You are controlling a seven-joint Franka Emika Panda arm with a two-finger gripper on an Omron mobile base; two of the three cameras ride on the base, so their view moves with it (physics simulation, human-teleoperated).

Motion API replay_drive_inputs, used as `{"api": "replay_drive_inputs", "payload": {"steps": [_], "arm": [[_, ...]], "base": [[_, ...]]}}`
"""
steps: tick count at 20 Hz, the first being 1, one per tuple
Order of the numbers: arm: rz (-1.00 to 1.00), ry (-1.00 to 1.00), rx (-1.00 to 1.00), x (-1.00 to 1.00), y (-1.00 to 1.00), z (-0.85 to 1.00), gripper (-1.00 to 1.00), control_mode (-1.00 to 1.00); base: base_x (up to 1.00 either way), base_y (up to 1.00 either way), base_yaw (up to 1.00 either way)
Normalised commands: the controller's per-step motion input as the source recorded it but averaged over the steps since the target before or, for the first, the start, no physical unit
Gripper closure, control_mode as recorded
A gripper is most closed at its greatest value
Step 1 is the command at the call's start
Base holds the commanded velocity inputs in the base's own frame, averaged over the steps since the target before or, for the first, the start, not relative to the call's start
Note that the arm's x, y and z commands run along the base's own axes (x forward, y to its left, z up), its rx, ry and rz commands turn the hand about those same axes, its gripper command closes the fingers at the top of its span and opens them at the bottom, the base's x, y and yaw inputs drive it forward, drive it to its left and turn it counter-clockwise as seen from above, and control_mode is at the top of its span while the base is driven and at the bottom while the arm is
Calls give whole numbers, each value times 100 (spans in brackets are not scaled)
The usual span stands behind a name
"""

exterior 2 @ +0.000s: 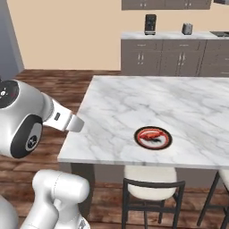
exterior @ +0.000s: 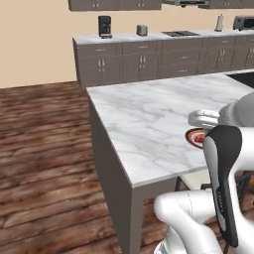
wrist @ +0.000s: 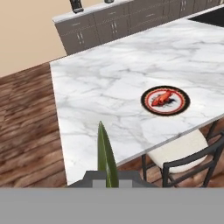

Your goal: Take the lemon wedge from the fridge and place it on the plate with fish on the dining counter.

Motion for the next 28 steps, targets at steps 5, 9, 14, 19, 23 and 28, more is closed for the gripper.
{"api": "replay_drive_inputs", "payload": {"steps": [5, 9, 14, 19, 23, 28], "arm": [[0, 0, 0, 0, 0, 0, 100, 100], [0, 0, 0, 0, 0, 0, 100, 100], [0, 0, 0, 0, 0, 0, 100, 100], [-3, 0, 0, 5, -2, 0, 100, -100], [-25, 0, 8, 15, -59, 0, 100, -100], [-32, 3, 7, 37, -80, 0, 100, -100]], "base": [[11, 12, 0], [52, 0, -5], [45, 0, -8], [40, 0, -8], [0, 0, 0], [0, 0, 0]]}}
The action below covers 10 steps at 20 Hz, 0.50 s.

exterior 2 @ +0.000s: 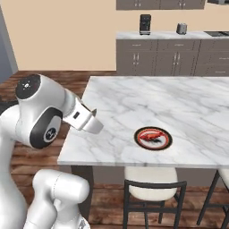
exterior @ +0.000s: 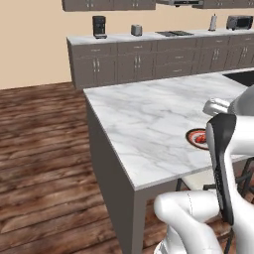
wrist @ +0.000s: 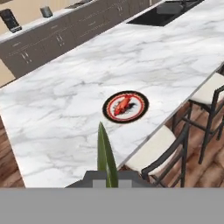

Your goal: Take the lemon wedge from the fridge and place it on the plate with fish on the dining counter.

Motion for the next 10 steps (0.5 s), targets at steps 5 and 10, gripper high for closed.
{"api": "replay_drive_inputs", "payload": {"steps": [5, 10], "arm": [[-21, 2, 6, 67, -84, -3, 100, -100], [-1, 5, 7, 60, -73, -34, 100, -100]], "base": [[0, 0, 0], [0, 0, 0]]}}
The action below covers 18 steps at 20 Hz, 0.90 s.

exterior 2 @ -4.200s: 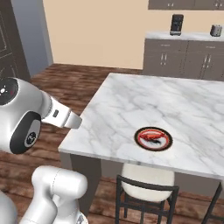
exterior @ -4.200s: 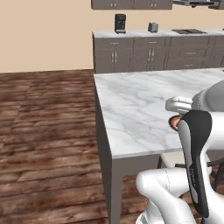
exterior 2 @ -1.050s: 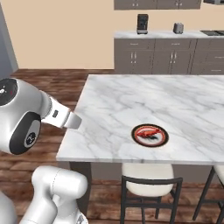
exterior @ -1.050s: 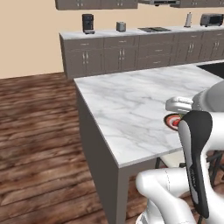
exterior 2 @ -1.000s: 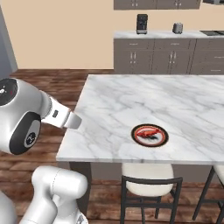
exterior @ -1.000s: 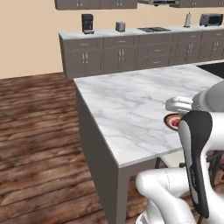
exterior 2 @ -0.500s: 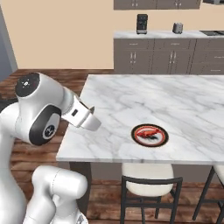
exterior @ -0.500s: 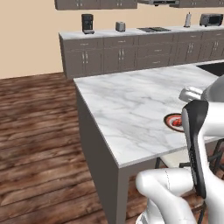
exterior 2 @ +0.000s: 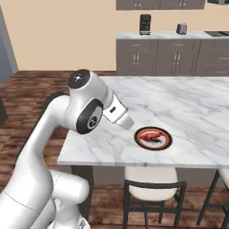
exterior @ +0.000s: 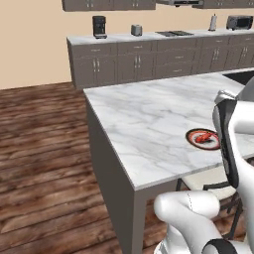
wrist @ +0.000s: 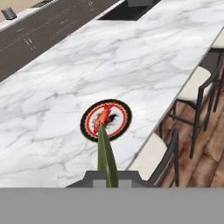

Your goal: Take the lemon wedge from the fridge and place it on the plate with fish on the dining counter.

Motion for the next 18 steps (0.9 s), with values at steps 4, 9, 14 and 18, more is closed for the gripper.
{"api": "replay_drive_inputs", "payload": {"steps": [4, 9, 14, 18], "arm": [[-3, 5, 11, 37, -59, -56, 100, -100], [-6, 12, 7, 58, -29, -62, 100, -100], [-1, 8, 0, 10, -4, -10, 100, -100], [-1, 8, 5, 23, -17, -29, 100, -100]], "base": [[0, 0, 0], [0, 0, 0], [0, 0, 0], [0, 0, 0]]}}
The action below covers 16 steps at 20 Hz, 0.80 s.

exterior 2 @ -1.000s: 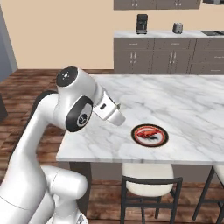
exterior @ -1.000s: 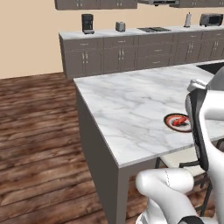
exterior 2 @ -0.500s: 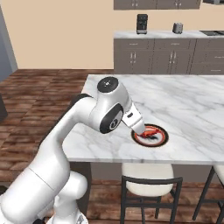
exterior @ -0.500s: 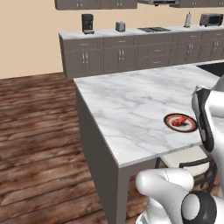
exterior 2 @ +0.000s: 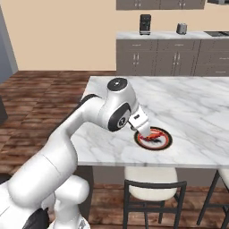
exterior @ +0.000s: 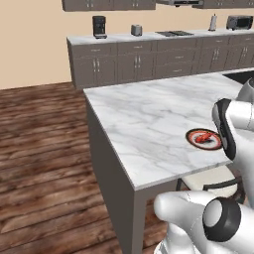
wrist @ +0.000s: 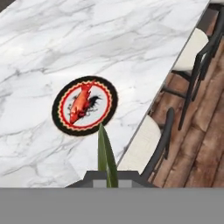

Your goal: Take the lemon wedge from the fridge and place it on the plate with fish on the dining counter.

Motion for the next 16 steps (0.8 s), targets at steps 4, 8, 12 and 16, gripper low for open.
{"api": "replay_drive_inputs", "payload": {"steps": [4, 8, 12, 16], "arm": [[-9, 14, 23, 67, -44, -23, 100, -100], [-11, 12, 17, 68, -35, -5, 100, -100], [-13, 8, 1, 73, -22, -8, 100, -100], [-5, 0, -2, 34, -9, -60, 100, -100]], "base": [[0, 0, 0], [0, 0, 0], [0, 0, 0], [0, 0, 0]]}}
